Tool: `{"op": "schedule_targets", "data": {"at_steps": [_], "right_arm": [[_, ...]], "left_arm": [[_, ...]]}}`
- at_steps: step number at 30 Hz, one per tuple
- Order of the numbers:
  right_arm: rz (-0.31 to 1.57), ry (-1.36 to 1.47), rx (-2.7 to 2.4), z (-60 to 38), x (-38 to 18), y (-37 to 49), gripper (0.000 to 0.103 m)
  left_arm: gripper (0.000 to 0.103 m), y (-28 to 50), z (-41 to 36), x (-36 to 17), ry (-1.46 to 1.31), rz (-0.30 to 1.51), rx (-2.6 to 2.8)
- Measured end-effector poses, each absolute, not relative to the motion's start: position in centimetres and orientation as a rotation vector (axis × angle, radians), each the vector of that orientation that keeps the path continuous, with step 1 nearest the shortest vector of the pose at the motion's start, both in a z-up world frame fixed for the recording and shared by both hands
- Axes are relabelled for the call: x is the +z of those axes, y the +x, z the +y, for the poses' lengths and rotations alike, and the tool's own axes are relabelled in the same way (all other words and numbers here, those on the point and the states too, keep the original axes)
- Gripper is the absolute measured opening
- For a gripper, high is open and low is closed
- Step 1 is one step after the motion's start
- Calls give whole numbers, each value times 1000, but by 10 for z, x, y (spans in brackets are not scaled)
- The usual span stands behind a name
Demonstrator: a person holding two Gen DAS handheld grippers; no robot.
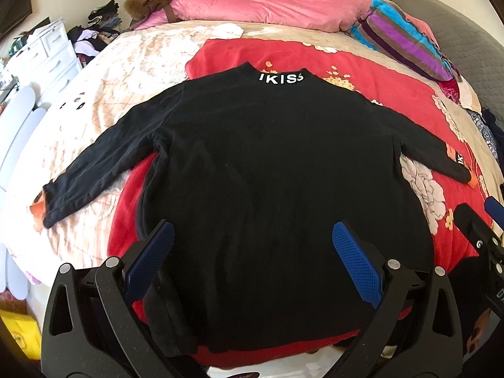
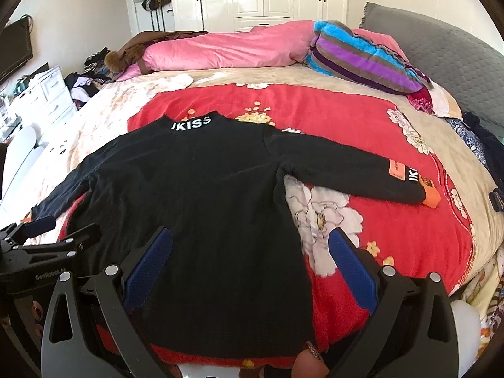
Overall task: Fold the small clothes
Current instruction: 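Move the right tool to the orange-labeled sleeve cuff and grasp it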
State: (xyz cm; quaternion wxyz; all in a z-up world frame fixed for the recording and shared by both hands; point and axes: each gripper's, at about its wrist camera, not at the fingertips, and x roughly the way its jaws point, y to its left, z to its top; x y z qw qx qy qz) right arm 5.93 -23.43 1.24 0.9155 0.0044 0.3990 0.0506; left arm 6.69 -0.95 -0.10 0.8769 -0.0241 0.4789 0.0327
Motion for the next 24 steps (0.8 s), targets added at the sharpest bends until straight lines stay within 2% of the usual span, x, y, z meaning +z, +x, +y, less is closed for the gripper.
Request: {"op": "schedule_targets", "data": {"at_steps": [24], "right_arm": [[763,78,-7,-264,18,199,99]], "left_arm": [[95,159,-27,7,-96,964,137]]}}
